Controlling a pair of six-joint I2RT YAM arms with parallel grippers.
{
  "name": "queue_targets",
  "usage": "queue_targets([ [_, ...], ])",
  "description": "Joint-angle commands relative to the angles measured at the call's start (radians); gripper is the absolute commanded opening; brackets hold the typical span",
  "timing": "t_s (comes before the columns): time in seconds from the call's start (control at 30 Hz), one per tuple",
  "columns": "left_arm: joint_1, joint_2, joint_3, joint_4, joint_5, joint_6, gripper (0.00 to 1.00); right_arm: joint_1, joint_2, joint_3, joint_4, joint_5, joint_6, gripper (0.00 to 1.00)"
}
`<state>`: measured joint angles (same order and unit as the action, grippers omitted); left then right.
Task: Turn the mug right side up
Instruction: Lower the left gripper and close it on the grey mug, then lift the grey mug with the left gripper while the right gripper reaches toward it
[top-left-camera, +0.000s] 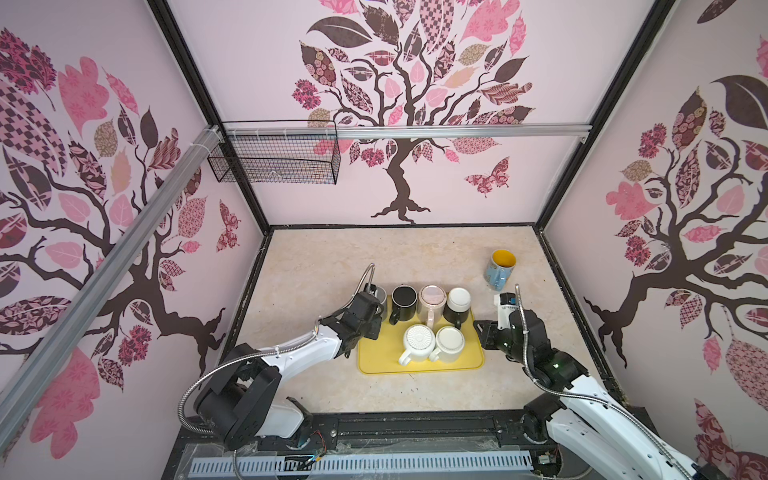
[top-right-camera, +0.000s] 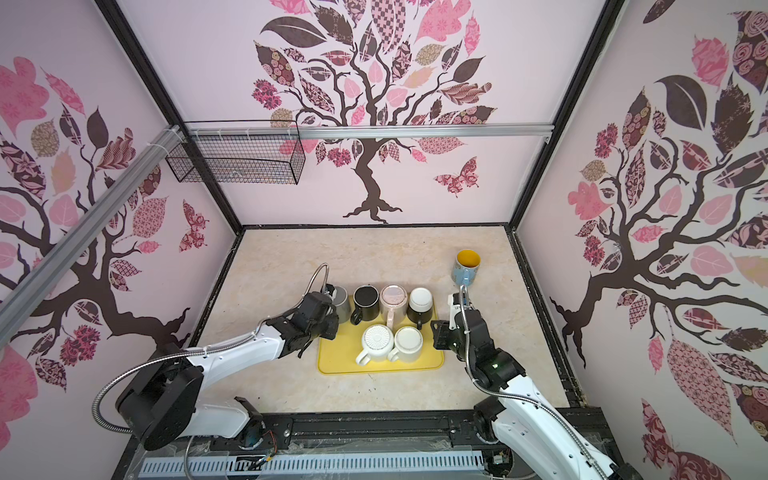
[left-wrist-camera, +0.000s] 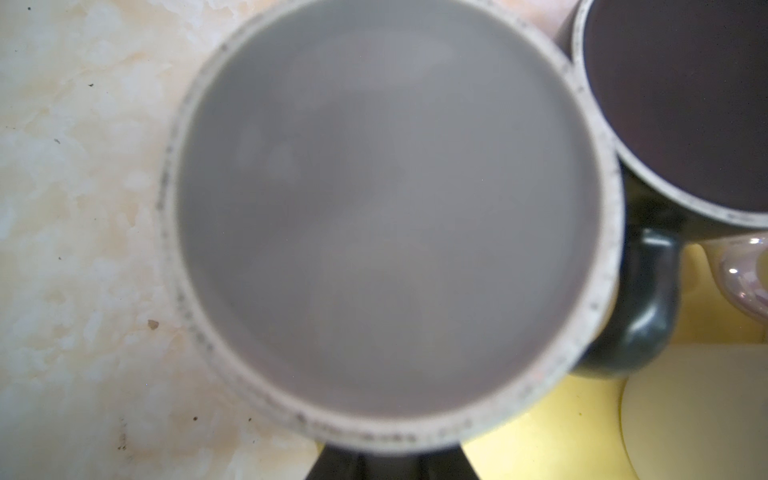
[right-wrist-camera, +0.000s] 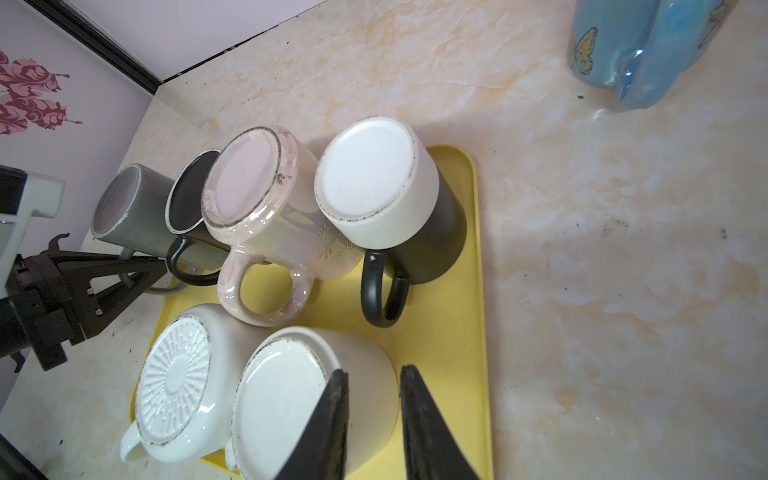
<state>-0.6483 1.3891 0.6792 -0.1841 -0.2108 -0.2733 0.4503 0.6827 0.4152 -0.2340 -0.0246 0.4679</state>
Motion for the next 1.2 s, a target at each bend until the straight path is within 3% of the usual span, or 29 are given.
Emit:
queue_targets([
  [0.0, -0.003, -0.05, 0.025, 0.003, -0.042, -0.001, 0.0, 0.001, 0.007, 0.019, 0.012, -0.014, -0.003, 0.26],
  [0.3, -0.004, -0.152, -0.002, -0.035, -0.104, -0.008, 0.0, 0.001, -0.029, -0.002, 0.022, -0.07, 0.021, 0.27],
  [0.5, -0.007, -0.213, -0.018, -0.026, -0.078, -0.037, 0.0, 0.0, -0.028, 0.008, 0.034, -0.094, 0.029, 0.27],
  [0.8, -0.018, -0.285, 0.012, -0.061, -0.036, -0.063, 0.0, 0.001, -0.005, 0.041, 0.121, -0.218, 0.103, 0.27],
  [1.17, -0.043, -0.353, 0.019, -0.066, 0.014, -0.102, 0.0, 0.0, -0.003, 0.055, 0.271, -0.387, 0.263, 0.38],
])
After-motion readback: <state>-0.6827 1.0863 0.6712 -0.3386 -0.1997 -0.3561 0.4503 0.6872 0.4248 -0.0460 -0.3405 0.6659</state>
